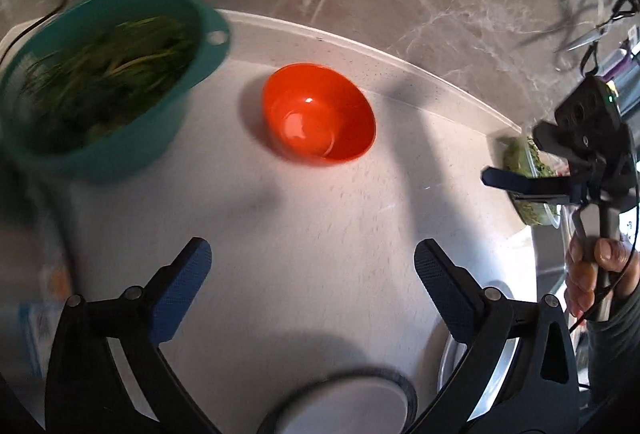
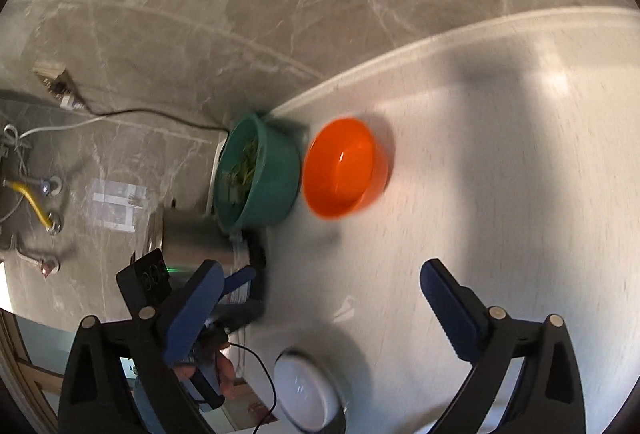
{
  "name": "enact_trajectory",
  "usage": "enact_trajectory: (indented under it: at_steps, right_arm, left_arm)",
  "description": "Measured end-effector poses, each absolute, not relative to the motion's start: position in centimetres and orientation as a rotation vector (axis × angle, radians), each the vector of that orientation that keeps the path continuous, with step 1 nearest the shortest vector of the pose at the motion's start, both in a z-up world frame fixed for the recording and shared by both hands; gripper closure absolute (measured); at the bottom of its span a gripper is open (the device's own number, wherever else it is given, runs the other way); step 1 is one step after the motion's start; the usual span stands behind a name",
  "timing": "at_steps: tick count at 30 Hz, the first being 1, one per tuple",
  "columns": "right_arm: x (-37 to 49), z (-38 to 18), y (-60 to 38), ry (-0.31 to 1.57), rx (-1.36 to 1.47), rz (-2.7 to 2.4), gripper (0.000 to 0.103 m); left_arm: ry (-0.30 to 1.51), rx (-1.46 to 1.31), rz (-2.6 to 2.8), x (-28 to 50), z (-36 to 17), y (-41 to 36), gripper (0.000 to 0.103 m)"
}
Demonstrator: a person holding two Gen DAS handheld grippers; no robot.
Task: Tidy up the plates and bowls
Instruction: 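Move both grippers to the rim of the orange bowl, then close the left gripper on the orange bowl rim while the right gripper clamps it too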
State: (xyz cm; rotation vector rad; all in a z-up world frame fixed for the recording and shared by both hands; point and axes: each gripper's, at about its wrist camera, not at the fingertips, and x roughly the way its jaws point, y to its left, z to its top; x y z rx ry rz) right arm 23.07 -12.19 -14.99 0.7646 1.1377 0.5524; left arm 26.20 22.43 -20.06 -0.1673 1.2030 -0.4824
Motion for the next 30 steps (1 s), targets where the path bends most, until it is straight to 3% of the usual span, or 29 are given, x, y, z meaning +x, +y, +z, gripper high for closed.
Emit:
enact_trajectory:
  at_steps: [4, 8, 9, 14, 16, 19, 24, 26, 28, 30]
  right_arm:
    - [26.7, -16.8, -12.2, 1.165, 0.766, 0.530, 0.004]
    - [29.6, -19.2, -11.0, 1.220, 0.735, 0.535, 0.024]
    - [30.0, -19.8, -10.7, 1.237, 0.725, 0.538, 0.029]
    - [31.9, -22.0, -10.2, 1.286, 0.717, 0.512, 0.033]
    - [32.4, -22.2, -10.1, 1.289, 0.706, 0.506, 0.035]
    - [33.1, -22.6, -9.7, 1.304, 0.675, 0.508, 0.035]
    - [33.6, -22.9, -8.8, 1.322, 0.639, 0.511, 0.039]
    - [33.7, -23.0, -8.5, 1.322, 0.636, 0.514, 0.040]
    - [33.9, -23.0, -8.4, 1.323, 0.620, 0.518, 0.049]
    - [34.0, -23.1, -8.2, 1.327, 0.598, 0.513, 0.059]
  left_arm:
    - [1.225, -0.170, -0.423, 30.8, -21.4, 21.1, 0.000]
    - [1.228, -0.171, -0.336, 34.2, -22.7, 20.4, 0.003]
    - [1.227, -0.174, -0.324, 34.8, -23.1, 20.2, 0.008]
    - [1.202, -0.121, -0.317, 36.2, -23.6, 17.9, 0.013]
    - [1.218, -0.128, -0.323, 36.8, -24.2, 17.3, 0.032]
    - [1.243, -0.131, -0.313, 37.5, -25.4, 16.7, 0.048]
    - [1.245, -0.150, -0.293, 38.7, -26.9, 16.4, 0.063]
    - [1.243, -0.138, -0.278, 38.8, -27.2, 16.3, 0.063]
    - [1.251, -0.144, -0.277, 39.1, -27.7, 16.2, 0.079]
    - [1.255, -0.132, -0.271, 39.4, -27.9, 16.0, 0.087]
